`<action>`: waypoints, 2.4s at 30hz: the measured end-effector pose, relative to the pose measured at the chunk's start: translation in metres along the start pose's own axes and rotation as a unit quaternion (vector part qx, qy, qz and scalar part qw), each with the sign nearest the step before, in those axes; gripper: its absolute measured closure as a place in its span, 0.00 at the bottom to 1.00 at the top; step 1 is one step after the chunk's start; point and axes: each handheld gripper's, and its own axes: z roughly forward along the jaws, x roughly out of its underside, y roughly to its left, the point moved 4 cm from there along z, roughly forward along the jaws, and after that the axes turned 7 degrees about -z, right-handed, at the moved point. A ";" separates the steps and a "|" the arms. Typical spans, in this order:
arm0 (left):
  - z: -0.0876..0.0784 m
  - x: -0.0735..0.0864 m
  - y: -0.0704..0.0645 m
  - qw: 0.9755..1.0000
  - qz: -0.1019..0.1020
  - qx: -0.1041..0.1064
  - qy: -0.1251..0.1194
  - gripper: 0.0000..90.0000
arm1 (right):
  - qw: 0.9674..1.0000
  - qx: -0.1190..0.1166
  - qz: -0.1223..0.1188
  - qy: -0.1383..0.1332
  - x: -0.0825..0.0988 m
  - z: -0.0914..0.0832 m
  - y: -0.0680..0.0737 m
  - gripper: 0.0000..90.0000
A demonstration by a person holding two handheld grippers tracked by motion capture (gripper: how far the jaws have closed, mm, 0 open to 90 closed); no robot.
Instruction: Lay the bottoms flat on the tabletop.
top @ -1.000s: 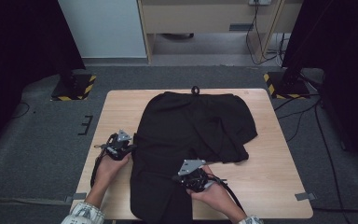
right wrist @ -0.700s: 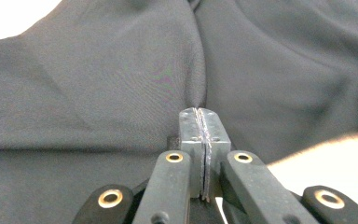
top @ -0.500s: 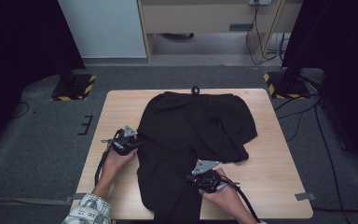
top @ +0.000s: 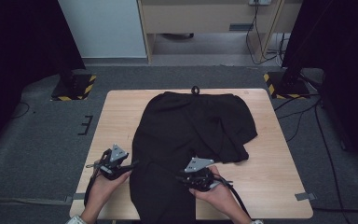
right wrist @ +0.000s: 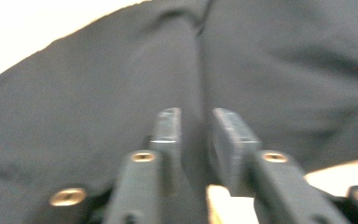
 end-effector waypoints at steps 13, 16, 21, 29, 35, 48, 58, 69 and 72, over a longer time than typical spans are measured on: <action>-0.009 0.039 -0.019 0.998 0.011 0.028 0.062 0.50 | 0.998 0.045 -0.001 0.049 0.013 0.026 -0.022 0.58; -0.009 0.040 -0.023 0.996 0.015 0.052 0.068 0.57 | 0.998 0.042 -0.004 0.049 0.013 0.026 -0.022 0.67; -0.007 0.037 -0.027 0.994 0.028 0.071 0.081 0.92 | 0.998 0.034 0.002 0.043 0.015 0.024 -0.024 1.00; -0.003 0.026 -0.002 0.995 0.062 0.002 0.079 0.97 | 0.998 0.055 0.013 0.030 0.010 0.017 -0.039 1.00; 0.020 0.006 0.025 0.996 0.057 0.001 0.065 0.96 | 0.998 0.060 0.023 0.016 -0.001 0.012 -0.050 1.00; 0.024 0.006 0.030 0.995 0.059 0.032 0.068 0.97 | 0.994 0.084 0.067 0.031 0.020 -0.007 -0.078 1.00; -0.010 0.038 0.020 0.993 0.061 0.067 0.070 0.92 | 0.998 0.050 0.033 -0.015 -0.007 -0.012 -0.036 0.62; -0.026 0.055 0.014 0.996 0.033 0.054 0.062 0.70 | 0.999 -0.037 -0.019 0.031 -0.006 0.039 0.016 0.68; -0.024 0.053 0.012 0.995 0.040 0.062 0.063 0.88 | 0.998 -0.041 -0.026 0.039 -0.004 0.043 0.019 0.77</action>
